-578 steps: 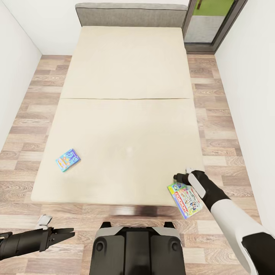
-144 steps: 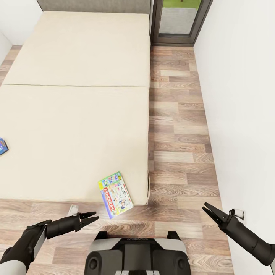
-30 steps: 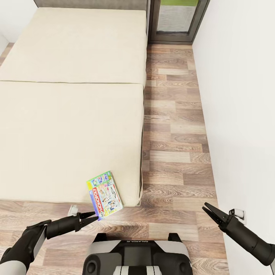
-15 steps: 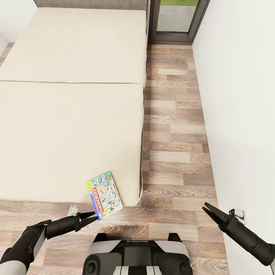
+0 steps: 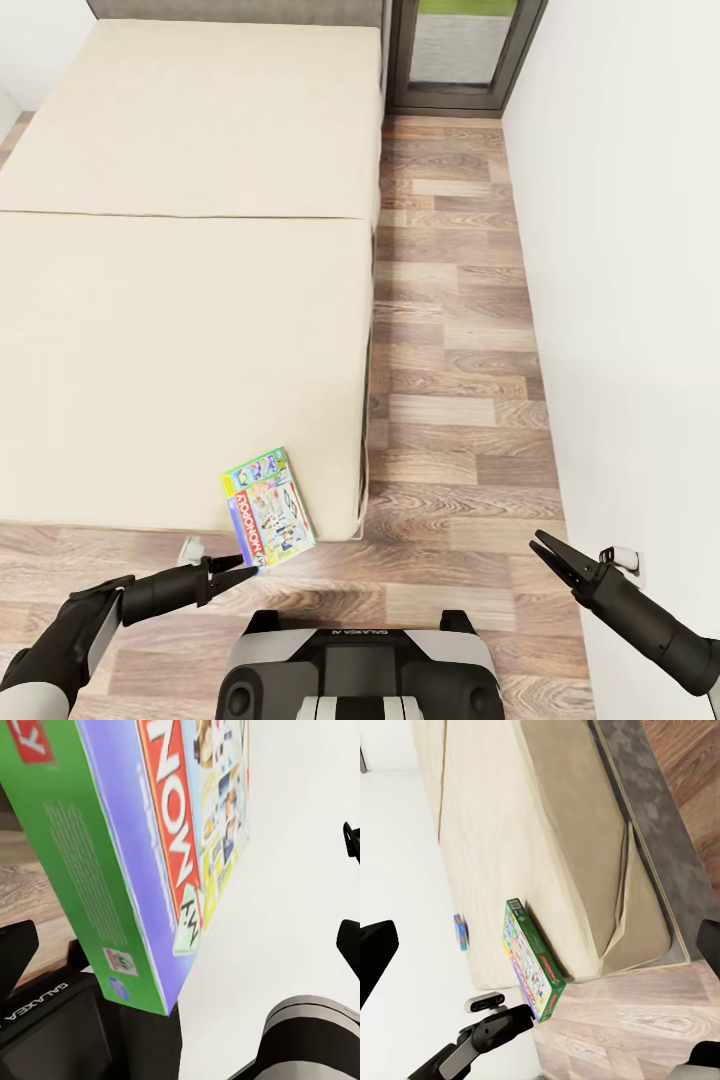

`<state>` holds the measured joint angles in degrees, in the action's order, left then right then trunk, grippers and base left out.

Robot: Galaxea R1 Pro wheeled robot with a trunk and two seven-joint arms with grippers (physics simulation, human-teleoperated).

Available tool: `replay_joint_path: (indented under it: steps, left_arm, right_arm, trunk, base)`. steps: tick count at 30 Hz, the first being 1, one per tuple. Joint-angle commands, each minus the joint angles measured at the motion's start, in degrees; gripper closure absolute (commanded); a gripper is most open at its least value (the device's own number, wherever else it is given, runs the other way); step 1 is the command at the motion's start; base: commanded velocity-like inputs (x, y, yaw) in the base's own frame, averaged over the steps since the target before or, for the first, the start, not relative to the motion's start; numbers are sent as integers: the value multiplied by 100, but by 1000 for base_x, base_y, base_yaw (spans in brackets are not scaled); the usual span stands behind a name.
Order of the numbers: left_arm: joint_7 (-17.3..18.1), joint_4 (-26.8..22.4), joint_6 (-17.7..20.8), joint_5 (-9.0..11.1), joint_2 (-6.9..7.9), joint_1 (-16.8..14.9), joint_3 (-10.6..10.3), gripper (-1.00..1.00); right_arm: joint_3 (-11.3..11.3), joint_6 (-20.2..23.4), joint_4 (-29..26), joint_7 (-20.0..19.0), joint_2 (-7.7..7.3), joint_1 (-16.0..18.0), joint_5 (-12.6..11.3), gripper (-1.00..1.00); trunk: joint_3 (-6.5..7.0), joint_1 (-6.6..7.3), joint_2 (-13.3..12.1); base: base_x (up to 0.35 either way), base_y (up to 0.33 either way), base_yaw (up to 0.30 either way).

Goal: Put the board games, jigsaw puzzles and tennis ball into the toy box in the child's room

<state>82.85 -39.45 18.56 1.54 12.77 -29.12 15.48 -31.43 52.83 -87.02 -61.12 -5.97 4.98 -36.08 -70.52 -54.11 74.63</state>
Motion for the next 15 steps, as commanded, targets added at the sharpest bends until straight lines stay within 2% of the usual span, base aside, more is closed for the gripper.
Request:
replay_joint_path:
  steps: [1, 15]
  left_arm:
    - [21, -1, 60, 4, 1, 0, 5, -100]
    - [28, -1, 60, 12, 3, 1, 15, -100]
  right_arm:
    - [-4, 25, 1, -13, 0, 3, -4, -100]
    - [-4, 25, 1, -14, 0, 3, -5, -100]
  trunk:
    - [-2, 0, 2]
    - [-2, 0, 2]
  base:
    - [0, -64, 0]
    - [0, -18, 0]
